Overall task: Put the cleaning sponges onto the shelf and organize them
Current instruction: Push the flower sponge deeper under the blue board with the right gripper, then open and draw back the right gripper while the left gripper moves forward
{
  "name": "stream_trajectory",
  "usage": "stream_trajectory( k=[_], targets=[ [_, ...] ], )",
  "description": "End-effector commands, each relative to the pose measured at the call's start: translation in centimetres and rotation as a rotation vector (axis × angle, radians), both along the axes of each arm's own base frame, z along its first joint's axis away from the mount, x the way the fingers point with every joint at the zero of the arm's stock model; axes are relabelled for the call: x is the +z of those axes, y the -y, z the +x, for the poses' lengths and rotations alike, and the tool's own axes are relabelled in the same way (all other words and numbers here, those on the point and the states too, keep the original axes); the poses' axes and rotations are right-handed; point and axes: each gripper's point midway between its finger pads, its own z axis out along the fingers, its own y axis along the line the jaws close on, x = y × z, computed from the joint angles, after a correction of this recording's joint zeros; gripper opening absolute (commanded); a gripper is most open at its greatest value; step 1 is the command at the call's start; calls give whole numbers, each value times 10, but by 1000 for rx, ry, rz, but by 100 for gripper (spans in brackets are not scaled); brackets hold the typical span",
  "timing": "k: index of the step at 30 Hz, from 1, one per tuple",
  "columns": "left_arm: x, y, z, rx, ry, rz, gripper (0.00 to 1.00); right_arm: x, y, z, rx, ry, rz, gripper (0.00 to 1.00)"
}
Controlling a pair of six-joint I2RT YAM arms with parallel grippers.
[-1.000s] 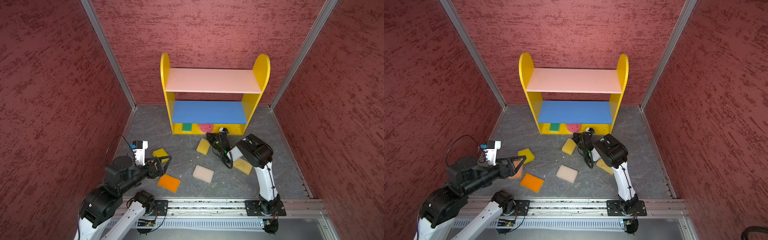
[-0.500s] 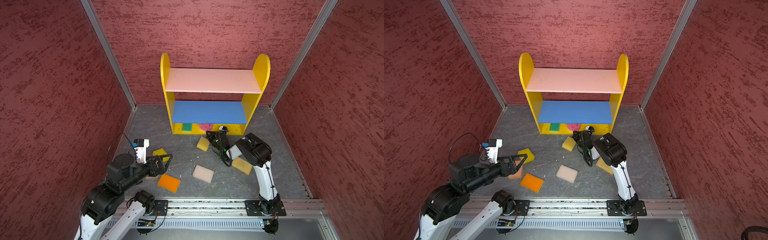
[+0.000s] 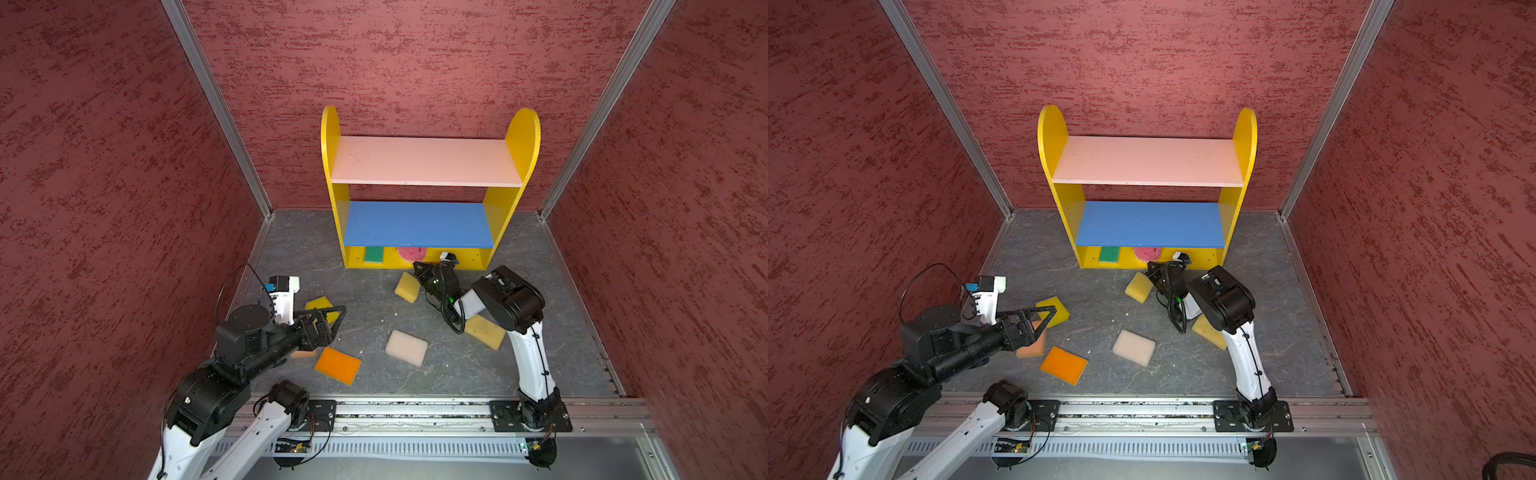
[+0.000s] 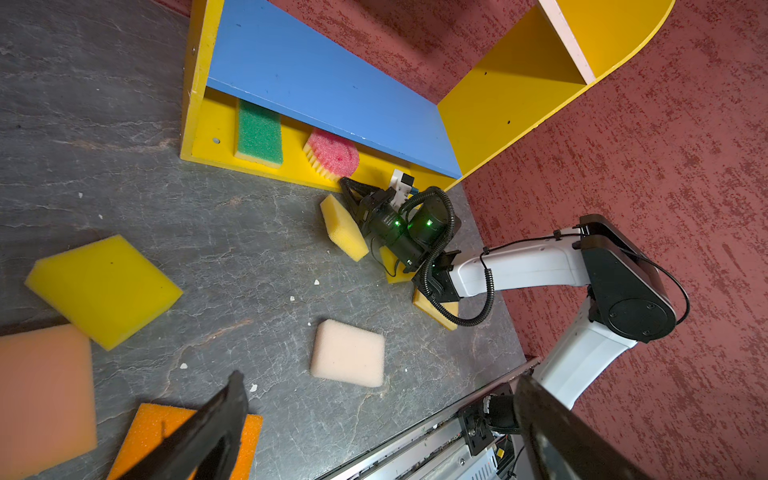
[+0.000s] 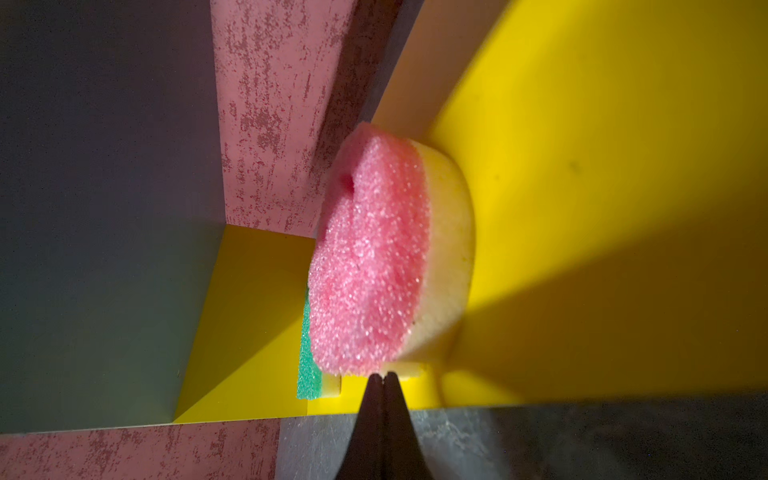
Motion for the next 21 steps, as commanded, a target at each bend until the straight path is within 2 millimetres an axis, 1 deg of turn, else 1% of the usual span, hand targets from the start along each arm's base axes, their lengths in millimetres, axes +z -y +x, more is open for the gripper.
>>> stream_trajectory(
  k=[1,6,10,14,16,18,21],
  targets=[
    [7,1,0,-4,18,-22,100,13,-3,-12,44,0,3,0],
    [8,-3,-7,4,23,-33,99,30,-11,-39,110,18,-40,0],
    [7,-9,-13,26,31,-43,100,34,-10,-61,146,16,-77,4],
    [9,-14,-22,39,50,-72,100,39,3,-82,142,19,-90,8],
    [6,-17,-25,46,47,-71,99,43,12,-93,132,22,-104,9],
    [-2,-20,-26,61,31,-59,99,44,21,-103,123,21,-133,11],
    [-23,-20,-25,76,-16,-60,100,47,33,-118,120,17,-184,14]
  ],
)
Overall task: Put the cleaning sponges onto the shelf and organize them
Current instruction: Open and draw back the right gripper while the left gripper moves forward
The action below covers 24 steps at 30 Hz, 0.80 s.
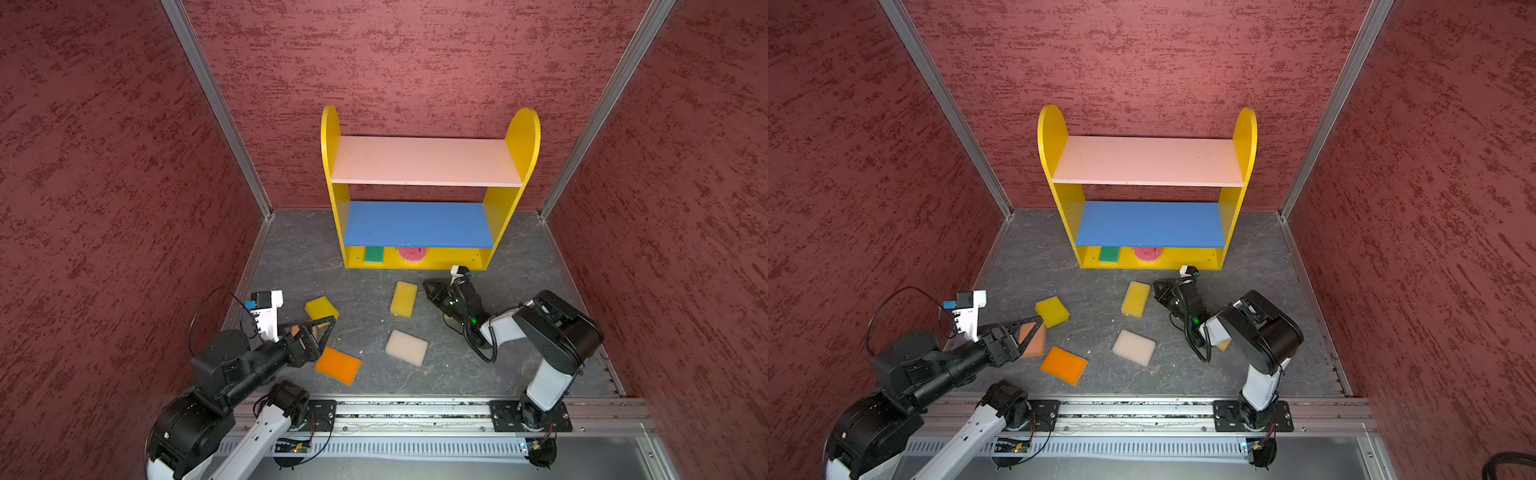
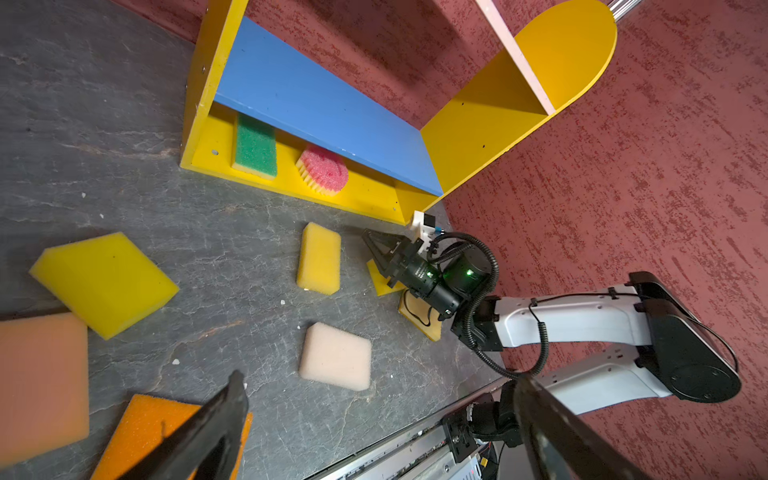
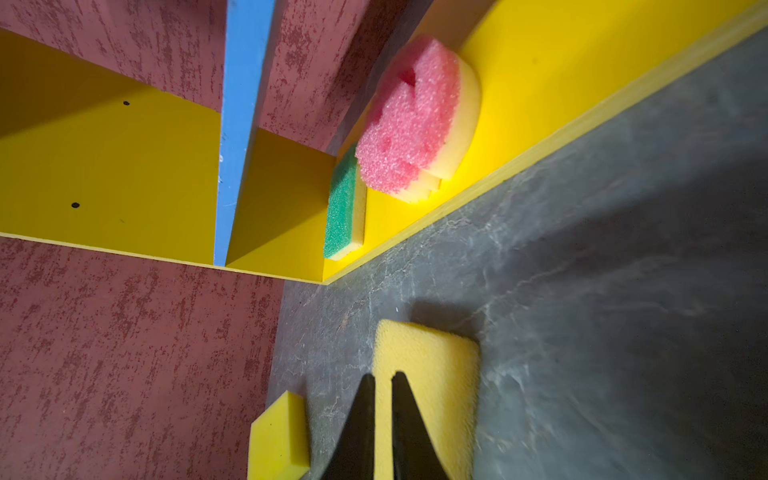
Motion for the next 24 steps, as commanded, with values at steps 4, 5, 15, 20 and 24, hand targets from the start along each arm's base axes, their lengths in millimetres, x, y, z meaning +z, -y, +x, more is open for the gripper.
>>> stream_trajectory(
  k=[4,5,15,20,24],
  targets=[
    [-45,2,5,29,-108,-27,100,11,32,-27,-35,25,-165,24],
    [-50,3,6,32,-116,-31,99,13,40,-32,-46,21,-207,26],
    [-67,26,37,-7,-148,-37,99,16,155,-104,-262,-111,-561,54],
    [-68,44,58,-35,-149,-50,99,1,174,-128,-262,-193,-588,69],
    [-66,62,74,-59,-148,-23,100,-17,167,-125,-207,-269,-634,99]
  ],
)
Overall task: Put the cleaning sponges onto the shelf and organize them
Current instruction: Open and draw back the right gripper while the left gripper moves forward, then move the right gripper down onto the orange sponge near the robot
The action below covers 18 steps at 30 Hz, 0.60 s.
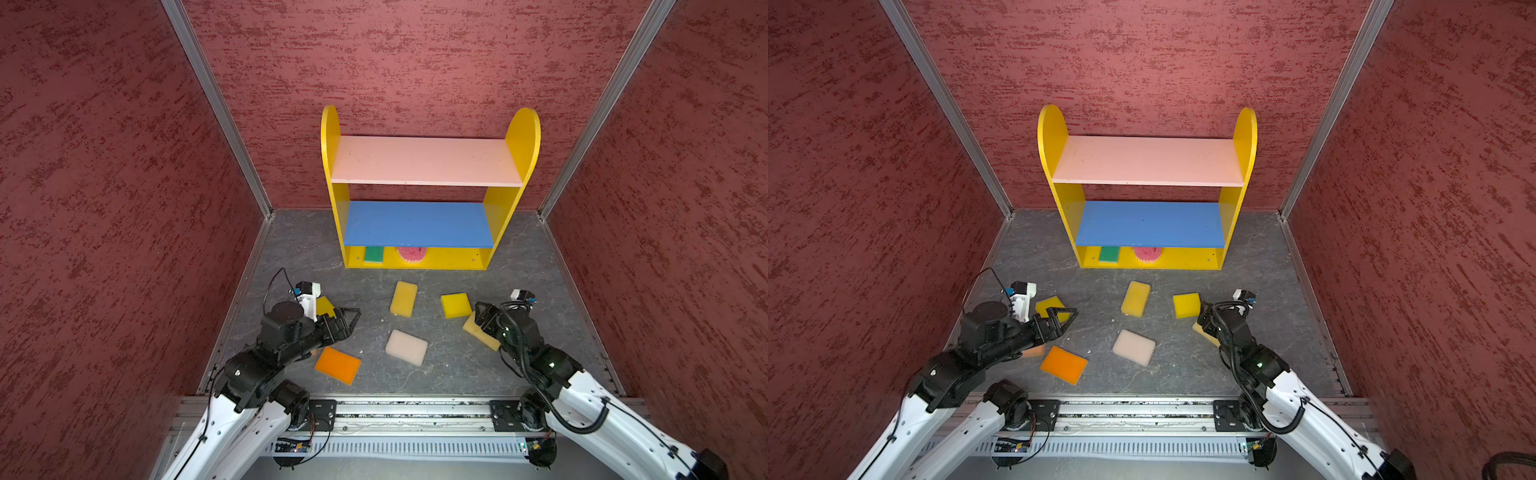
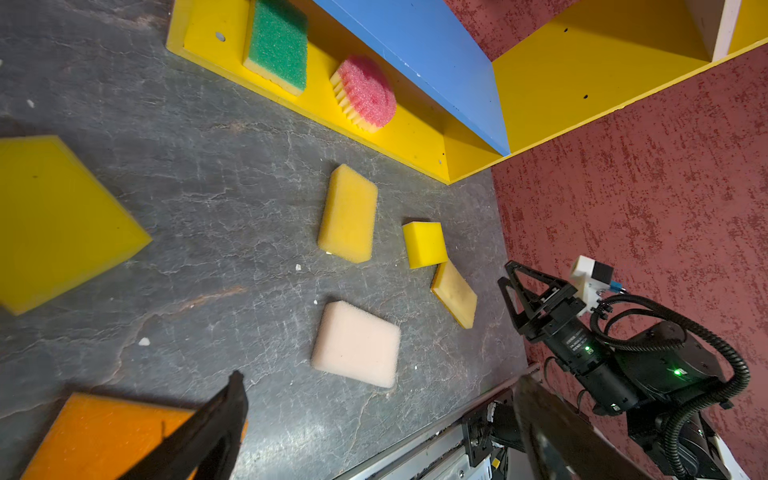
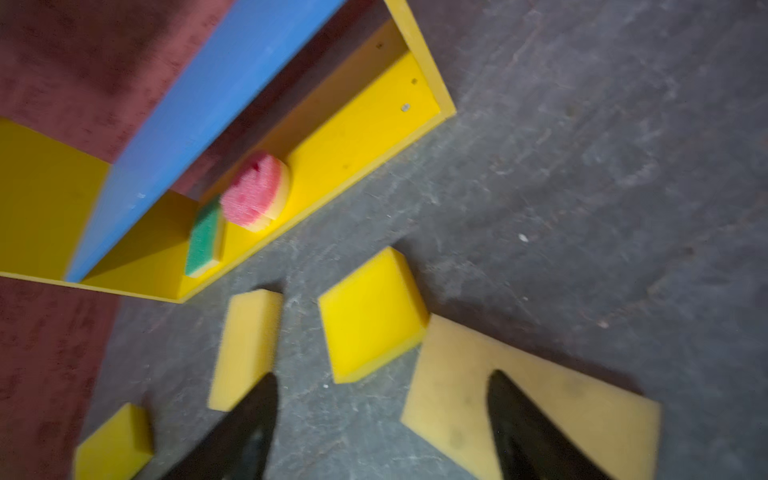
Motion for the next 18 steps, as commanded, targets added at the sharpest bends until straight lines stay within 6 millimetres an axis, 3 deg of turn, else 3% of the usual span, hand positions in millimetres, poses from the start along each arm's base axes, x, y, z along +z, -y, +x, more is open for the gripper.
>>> stream_trajectory(
  k=[1,5,10,14,18],
  targets=[
    [21,19,18,-27,81,-18,99,-34,6,-9,9,-155,-95,99],
    [25,45,35,-68,105,38,99,-38,-21,11,127,-197,-120,99],
    [37,72,64,-87,127,39,99,-27,-56,33,284,-183,-109,99],
    [48,72,87,-46,172,28,99,-12,-73,36,417,-147,-134,99],
    [65,55,108,20,205,-52,100,-1,-80,23,520,-107,-135,99]
  ],
)
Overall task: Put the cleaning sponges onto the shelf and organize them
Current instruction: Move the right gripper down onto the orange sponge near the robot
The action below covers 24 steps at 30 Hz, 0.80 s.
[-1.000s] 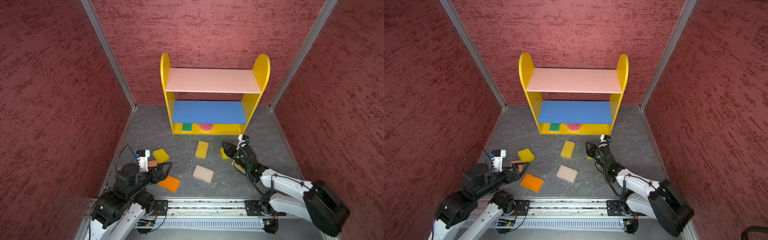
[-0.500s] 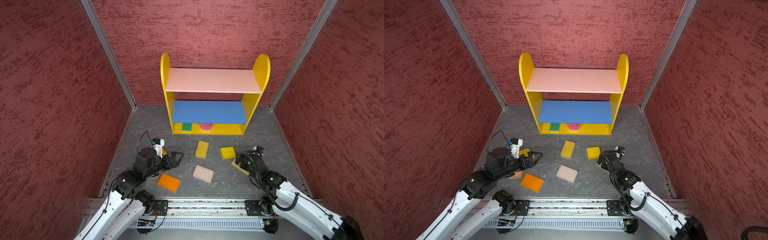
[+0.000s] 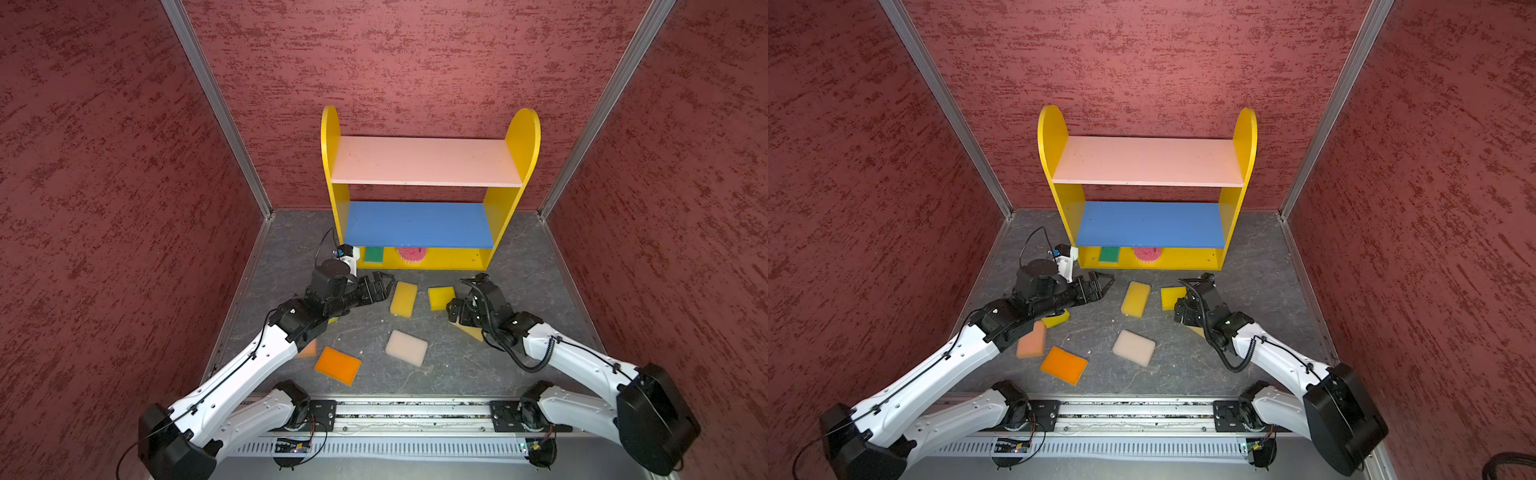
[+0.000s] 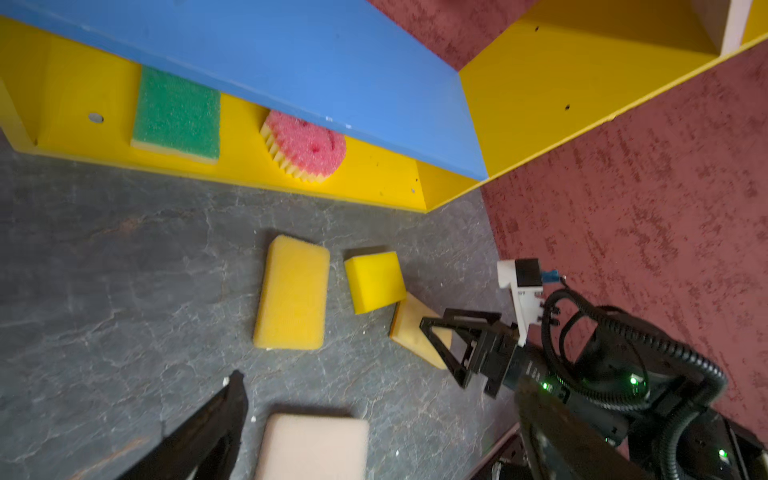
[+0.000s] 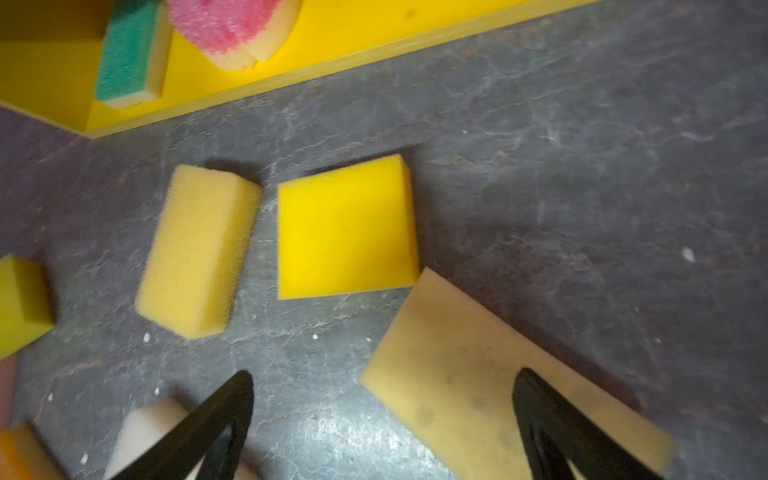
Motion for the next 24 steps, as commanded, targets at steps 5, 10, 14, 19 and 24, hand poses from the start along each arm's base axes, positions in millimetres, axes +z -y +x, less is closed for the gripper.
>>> stream_trajectory(
  k=[5,10,14,19,24],
  targets=[
    [41,-41,32,157,103,-161,99,24,-15,-21,133,26,24,99],
    [46,-67,33,226,69,-151,99,34,-31,-20,186,33,34,99],
    [57,-89,23,270,97,-145,99,70,-48,-7,247,176,111,99],
    [70,-113,4,313,162,-103,99,94,-72,3,323,297,212,99],
    [55,-148,-17,435,109,53,100,87,-83,25,270,234,197,99]
  ],
)
